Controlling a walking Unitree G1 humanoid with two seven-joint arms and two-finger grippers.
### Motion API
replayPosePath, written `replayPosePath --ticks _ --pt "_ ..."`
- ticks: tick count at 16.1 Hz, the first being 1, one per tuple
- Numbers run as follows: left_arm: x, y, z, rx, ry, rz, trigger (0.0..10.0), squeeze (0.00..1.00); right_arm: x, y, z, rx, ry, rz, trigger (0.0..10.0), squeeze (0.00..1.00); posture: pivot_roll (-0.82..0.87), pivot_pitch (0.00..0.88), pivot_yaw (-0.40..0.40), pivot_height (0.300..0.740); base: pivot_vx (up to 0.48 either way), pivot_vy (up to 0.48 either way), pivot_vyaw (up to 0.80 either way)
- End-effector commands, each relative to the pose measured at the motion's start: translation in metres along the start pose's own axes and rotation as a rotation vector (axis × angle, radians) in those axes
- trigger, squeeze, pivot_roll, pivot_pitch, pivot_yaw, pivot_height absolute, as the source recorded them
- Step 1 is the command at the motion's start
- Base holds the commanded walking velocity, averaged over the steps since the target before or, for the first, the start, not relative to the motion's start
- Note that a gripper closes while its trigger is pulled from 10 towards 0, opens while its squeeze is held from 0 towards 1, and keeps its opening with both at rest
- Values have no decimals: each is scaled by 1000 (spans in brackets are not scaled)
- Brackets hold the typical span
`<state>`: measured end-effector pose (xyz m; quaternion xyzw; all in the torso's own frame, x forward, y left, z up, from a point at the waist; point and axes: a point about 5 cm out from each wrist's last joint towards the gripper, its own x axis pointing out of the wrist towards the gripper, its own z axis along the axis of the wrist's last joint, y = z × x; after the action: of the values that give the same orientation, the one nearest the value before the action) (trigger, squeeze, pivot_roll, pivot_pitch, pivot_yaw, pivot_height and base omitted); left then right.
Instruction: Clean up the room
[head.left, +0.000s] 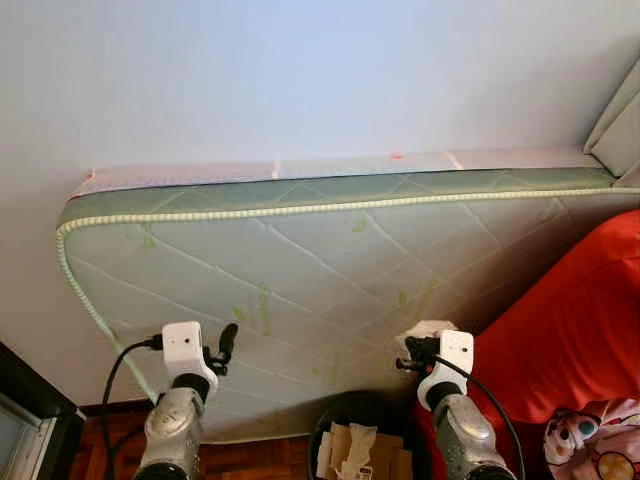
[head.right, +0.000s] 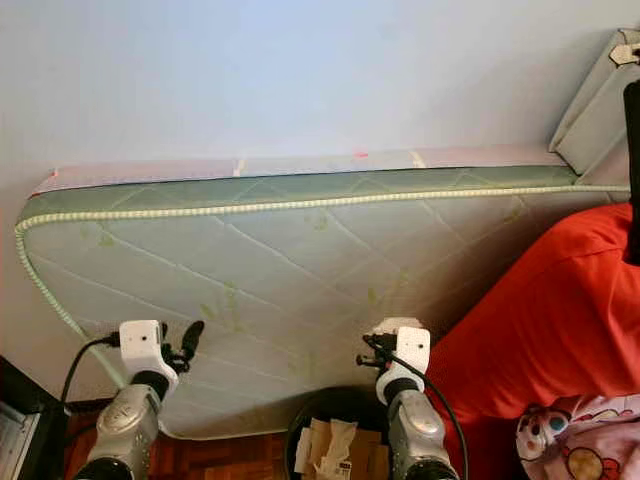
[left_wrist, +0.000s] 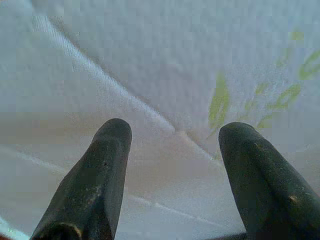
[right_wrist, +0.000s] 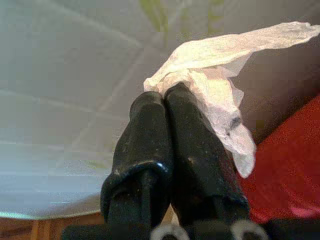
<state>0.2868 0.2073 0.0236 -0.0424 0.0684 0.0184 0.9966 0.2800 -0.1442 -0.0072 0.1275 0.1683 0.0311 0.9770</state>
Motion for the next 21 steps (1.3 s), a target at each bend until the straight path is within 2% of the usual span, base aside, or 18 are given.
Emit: replayPosePath --ticks 1,3,5,7,11,13,15,18,20,21 --pt "1 3 8 2 -42 -6 10000 0 -1 1 2 10 -32 8 10000 0 112 13 -52 739 0 0 0" --pt "5 1 21 9 -103 -42 10000 0 -1 3 4 -30 -52 30 10000 0 119 35 -53 739 0 0 0" --pt "7 -8 25 7 -119 -93 10000 0 -2 2 8 -13 -88 24 10000 0 100 58 -54 739 0 0 0" --pt "4 -15 16 19 -83 -132 10000 0 -1 -1 13 -18 -106 25 10000 0 95 45 -67 739 0 0 0" --pt "-8 -17 10 52 -97 -133 10000 0 -4 -6 17 -29 -155 29 10000 0 86 25 -75 739 0 0 0" --pt "-10 -19 17 54 -126 -138 10000 0 -6 -5 16 -29 -169 30 10000 0 62 17 -67 739 0 0 0" --pt "-7 -24 26 19 -150 -131 10000 0 -8 -5 18 -34 -193 20 10000 0 67 15 -68 739 0 0 0" --pt "-11 -29 28 22 -157 -135 10000 0 -13 -2 15 -37 -206 37 10000 0 75 24 -75 739 0 0 0" --pt "-17 -27 31 92 -160 -170 10000 0 -15 -1 9 -71 -175 33 10000 0 66 30 -76 734 0 0 0" --pt "-17 -21 36 109 -165 -148 10000 0 -16 -2 9 -70 -175 24 10000 0 67 35 -76 724 0 0 0"
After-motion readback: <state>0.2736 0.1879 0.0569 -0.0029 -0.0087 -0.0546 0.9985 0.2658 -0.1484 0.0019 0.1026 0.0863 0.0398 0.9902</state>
